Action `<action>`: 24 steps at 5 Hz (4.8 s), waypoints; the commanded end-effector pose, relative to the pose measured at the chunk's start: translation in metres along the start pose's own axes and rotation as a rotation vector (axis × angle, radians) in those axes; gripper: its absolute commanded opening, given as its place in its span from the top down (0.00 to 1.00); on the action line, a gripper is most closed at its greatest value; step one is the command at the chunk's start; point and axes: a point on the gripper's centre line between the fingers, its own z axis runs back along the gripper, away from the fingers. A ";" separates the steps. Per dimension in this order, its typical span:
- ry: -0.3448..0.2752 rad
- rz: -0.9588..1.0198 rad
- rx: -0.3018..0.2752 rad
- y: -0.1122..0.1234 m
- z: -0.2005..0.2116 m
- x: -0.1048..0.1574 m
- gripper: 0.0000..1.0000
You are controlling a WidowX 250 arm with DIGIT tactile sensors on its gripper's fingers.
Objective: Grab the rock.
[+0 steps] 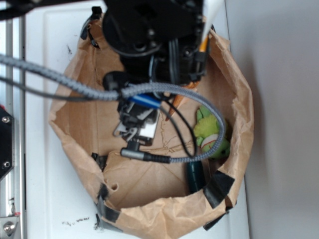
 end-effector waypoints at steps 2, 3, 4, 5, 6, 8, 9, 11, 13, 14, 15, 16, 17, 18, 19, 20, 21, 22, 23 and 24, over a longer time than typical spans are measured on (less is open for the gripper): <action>0.008 0.367 0.073 0.015 -0.065 -0.014 0.00; 0.008 0.367 0.073 0.015 -0.065 -0.014 0.00; 0.008 0.367 0.073 0.015 -0.065 -0.014 0.00; -0.140 0.593 0.174 0.022 -0.072 -0.010 0.00; -0.149 0.846 0.194 0.022 -0.077 -0.011 0.00; -0.134 1.346 0.274 0.044 -0.080 -0.013 0.00; -0.134 1.346 0.274 0.044 -0.080 -0.013 0.00; -0.134 1.346 0.274 0.044 -0.080 -0.013 0.00; -0.140 1.450 0.282 0.051 -0.119 -0.044 0.00; -0.119 1.432 0.292 0.059 -0.136 -0.052 0.00; -0.120 1.438 0.290 0.072 -0.145 -0.046 0.00; -0.123 1.449 0.319 0.085 -0.152 -0.041 0.00; -0.135 1.456 0.348 0.095 -0.156 -0.042 0.00; -0.149 1.449 0.316 0.093 -0.145 -0.045 0.00; -0.153 1.446 0.308 0.092 -0.141 -0.047 0.00; -0.157 1.453 0.270 0.089 -0.128 -0.052 0.00; -0.158 1.478 0.270 0.091 -0.119 -0.055 0.00; -0.173 1.514 0.293 0.096 -0.117 -0.057 0.00; -0.167 1.553 0.338 0.108 -0.125 -0.056 0.00; -0.171 1.556 0.325 0.111 -0.130 -0.049 0.00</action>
